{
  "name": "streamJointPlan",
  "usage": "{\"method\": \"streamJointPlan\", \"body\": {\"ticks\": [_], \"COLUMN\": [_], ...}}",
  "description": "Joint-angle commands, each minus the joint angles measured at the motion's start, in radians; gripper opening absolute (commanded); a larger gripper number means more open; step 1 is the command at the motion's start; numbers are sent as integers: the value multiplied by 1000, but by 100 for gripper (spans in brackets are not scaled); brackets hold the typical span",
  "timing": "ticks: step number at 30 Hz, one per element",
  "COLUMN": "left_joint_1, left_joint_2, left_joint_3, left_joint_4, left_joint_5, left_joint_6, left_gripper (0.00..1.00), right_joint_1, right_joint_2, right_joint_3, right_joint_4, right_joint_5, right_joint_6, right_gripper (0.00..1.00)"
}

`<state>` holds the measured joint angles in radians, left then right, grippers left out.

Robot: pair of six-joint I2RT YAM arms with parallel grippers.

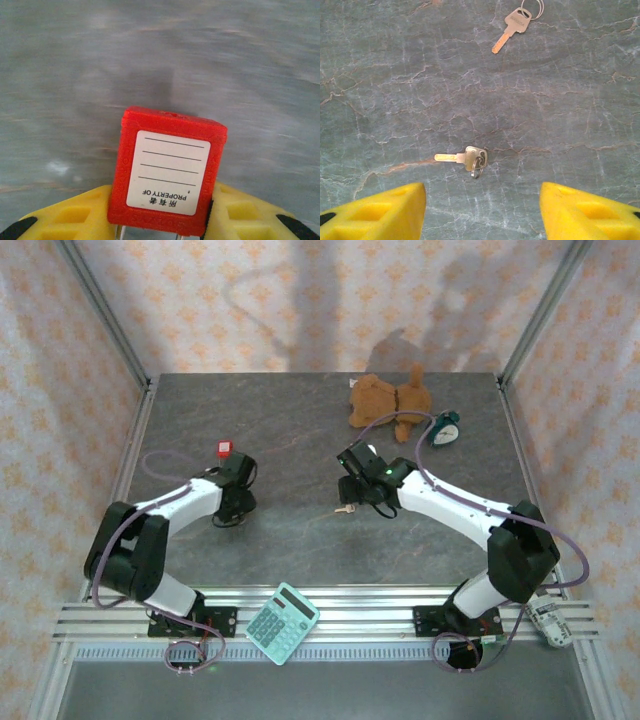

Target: Unlock with the key

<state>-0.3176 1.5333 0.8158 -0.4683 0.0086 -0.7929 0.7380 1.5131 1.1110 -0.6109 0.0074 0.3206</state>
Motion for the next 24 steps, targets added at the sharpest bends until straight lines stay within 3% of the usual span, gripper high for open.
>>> {"method": "streamJointPlan", "body": {"ticks": [1, 9, 19, 24], "left_joint_1": [-99, -241, -255, -258], "left_joint_2": [80, 301, 326, 301], "left_joint_3": [119, 371, 335, 301], "left_joint_4": [32, -18, -11, -15], "left_joint_5": [7, 27, 54, 64], "left_joint_6": [-19, 43, 79, 97], "left_gripper": [40, 40, 43, 55], "right_joint_1": [-48, -92, -72, -48], "right_joint_2": [-46, -54, 85, 137], "right_joint_3": [-41, -114, -106, -68], "right_joint_4": [-5, 13, 78, 97], "right_joint_5": [19, -59, -122, -142], "right_joint_6": [15, 22, 60, 62], "right_gripper": [61, 60, 53, 53]}}
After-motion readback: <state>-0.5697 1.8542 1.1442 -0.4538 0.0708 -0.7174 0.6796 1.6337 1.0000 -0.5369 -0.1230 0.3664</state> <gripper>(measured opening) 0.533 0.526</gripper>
